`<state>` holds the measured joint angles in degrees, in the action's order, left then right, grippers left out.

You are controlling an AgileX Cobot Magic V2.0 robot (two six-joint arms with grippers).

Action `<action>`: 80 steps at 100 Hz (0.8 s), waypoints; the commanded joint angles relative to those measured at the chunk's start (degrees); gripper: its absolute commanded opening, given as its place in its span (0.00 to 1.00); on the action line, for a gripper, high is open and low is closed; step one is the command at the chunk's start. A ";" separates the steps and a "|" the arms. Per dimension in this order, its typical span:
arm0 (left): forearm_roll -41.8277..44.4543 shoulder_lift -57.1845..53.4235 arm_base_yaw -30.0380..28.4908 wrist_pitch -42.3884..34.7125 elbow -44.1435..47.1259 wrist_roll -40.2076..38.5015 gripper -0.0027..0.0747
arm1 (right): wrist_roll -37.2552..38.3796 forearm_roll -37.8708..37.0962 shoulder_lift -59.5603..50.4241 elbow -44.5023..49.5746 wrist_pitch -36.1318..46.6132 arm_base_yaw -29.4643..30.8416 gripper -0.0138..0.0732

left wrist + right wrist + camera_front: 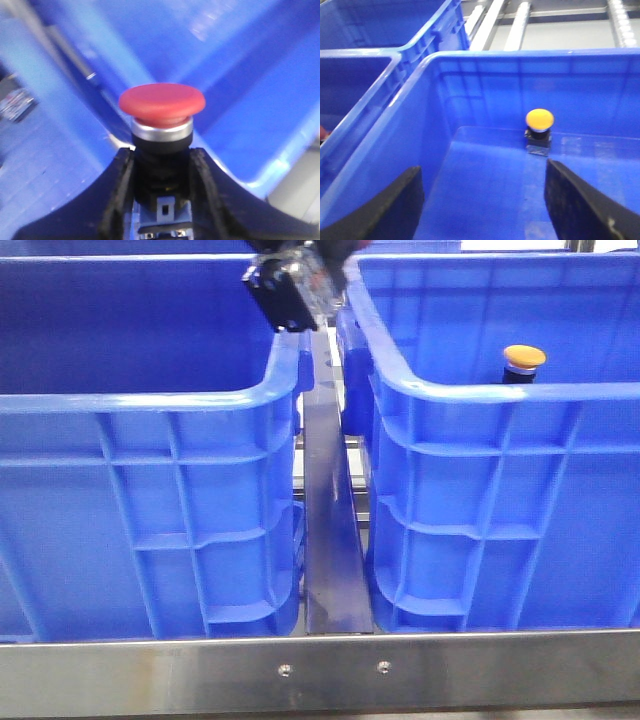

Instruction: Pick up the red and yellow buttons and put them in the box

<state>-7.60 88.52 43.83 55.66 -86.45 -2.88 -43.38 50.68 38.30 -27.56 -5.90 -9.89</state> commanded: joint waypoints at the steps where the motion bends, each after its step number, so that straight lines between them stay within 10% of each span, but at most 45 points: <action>1: -1.33 -2.73 1.71 -2.92 -1.55 1.95 0.01 | -0.28 0.76 0.80 -3.23 -0.80 0.10 0.76; 80: -1.46 -2.73 2.24 -2.04 -1.55 2.02 0.01 | 0.52 36.54 31.84 -22.22 -40.07 0.10 0.92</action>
<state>-8.04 88.52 45.70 56.26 -86.40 -0.92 -42.91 81.74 68.64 -46.88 -40.95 -9.89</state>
